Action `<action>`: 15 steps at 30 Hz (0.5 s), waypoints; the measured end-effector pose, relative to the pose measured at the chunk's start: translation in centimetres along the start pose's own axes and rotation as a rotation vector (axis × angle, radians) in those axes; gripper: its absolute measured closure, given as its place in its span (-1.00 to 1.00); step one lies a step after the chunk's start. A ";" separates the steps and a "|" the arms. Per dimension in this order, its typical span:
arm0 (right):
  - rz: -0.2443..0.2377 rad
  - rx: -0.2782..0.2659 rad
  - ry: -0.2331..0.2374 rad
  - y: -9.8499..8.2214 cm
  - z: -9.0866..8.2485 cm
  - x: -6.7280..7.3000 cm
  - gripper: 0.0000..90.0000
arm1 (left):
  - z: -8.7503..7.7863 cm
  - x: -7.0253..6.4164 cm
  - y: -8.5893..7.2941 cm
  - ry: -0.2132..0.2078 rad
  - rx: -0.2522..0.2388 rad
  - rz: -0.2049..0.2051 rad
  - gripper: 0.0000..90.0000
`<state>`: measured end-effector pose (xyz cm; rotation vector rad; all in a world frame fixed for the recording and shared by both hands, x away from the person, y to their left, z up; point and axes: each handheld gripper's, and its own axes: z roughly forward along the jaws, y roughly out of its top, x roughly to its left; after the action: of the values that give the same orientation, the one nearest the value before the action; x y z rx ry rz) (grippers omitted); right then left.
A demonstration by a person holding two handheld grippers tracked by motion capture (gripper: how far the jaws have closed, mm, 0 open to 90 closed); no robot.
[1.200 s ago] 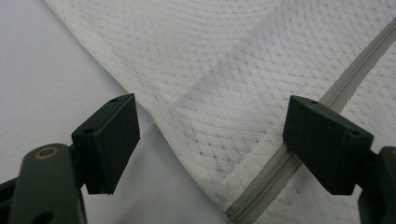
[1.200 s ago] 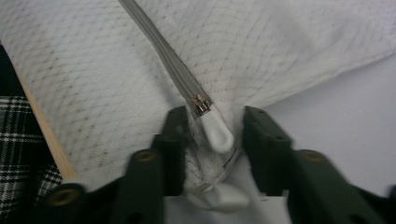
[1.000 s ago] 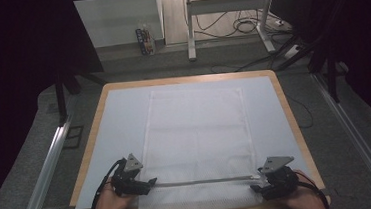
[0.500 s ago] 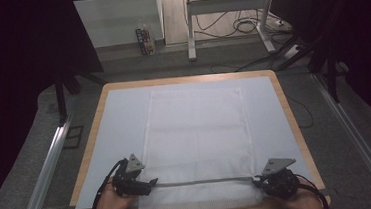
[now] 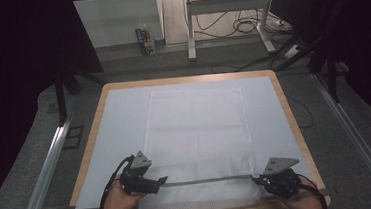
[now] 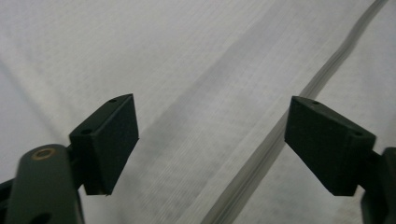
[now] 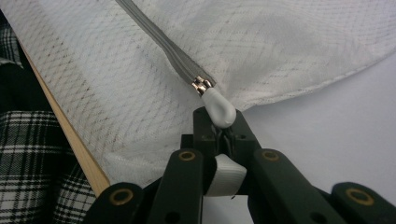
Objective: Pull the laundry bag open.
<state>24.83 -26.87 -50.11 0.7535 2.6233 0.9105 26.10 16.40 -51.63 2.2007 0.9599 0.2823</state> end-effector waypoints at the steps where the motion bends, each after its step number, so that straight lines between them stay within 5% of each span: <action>1: -0.002 -0.003 -0.004 0.1 -0.1 0.1 0.88 | 0.1 -0.3 0.7 -0.049 -0.030 -0.005 -0.67; 5: -0.007 -0.007 -0.005 0.2 -0.2 0.2 0.88 | 0.4 -1.1 2.0 -0.115 -0.067 0.004 -0.78; 11: -0.005 -0.006 -0.002 0.2 -0.2 0.2 0.88 | 2.5 -3.9 5.0 -0.162 -0.075 0.112 -0.80; 15: 0.005 -0.004 0.006 0.2 -0.1 0.1 0.87 | 3.9 -5.1 6.6 -0.205 -0.090 0.139 -0.83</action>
<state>24.76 -26.69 -49.87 0.7575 2.6252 0.9204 27.93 7.57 -49.55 2.1686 0.6719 0.1564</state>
